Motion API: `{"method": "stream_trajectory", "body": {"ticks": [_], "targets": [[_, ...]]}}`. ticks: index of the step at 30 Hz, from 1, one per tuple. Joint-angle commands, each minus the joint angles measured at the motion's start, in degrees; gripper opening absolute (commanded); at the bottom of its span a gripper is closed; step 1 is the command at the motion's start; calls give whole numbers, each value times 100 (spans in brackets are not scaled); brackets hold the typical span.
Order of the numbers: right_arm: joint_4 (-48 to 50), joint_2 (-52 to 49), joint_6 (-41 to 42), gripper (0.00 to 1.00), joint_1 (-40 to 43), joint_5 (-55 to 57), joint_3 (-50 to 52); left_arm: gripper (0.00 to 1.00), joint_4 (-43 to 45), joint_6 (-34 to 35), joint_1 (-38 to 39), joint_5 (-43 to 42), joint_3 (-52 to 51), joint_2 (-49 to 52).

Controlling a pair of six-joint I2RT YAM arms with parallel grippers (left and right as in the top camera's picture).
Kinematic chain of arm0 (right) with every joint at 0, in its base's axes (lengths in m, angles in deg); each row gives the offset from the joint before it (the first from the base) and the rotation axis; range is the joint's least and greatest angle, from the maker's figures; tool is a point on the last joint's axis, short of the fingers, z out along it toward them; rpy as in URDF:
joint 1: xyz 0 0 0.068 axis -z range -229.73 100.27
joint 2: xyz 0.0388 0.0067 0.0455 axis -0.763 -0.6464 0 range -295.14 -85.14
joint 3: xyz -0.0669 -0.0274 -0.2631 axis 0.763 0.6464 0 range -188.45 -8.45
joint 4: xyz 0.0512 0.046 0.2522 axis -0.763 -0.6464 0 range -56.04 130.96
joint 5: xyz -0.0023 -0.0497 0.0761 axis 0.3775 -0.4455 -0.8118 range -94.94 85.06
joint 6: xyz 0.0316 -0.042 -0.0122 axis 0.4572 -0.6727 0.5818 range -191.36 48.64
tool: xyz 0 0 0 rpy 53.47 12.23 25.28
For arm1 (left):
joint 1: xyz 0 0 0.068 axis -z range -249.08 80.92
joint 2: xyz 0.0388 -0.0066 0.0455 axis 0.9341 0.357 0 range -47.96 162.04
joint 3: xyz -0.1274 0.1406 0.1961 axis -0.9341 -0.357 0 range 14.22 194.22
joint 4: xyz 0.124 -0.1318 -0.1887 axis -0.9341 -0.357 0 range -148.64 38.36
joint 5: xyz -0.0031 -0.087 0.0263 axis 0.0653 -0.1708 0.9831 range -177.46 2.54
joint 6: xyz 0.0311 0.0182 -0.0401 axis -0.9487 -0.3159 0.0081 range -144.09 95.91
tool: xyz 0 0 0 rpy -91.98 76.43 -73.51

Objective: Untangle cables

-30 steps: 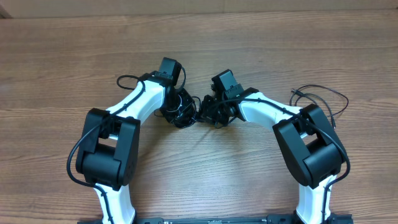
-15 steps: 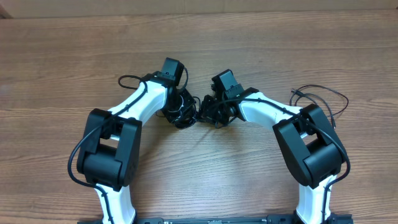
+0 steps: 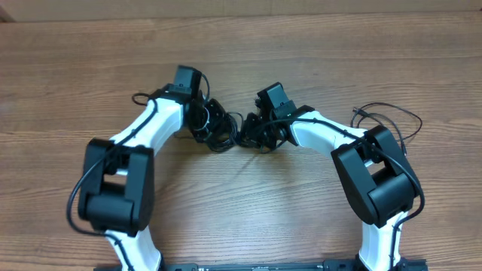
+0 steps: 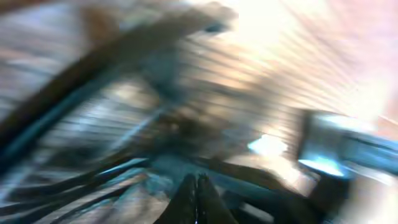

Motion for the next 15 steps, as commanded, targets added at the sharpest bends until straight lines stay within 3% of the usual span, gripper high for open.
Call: {"method": "stream_trajectory", "body": {"ticks": [1,8,13,15], "targets": [[-44,-177,-118,4,-129,-17,125,4,129,-92,-144,-916,164,-542],[33,-177,-260,4,-129,-20,125,4,96,-315,-297,-1298,164,-542],[59,-177,-256,4,-129,-22,125,4,-807,-546,-160,122,157,-540],[63,-177,-256,4,-129,-22,125,13,-1119,-409,-74,647,153,-535]]}}
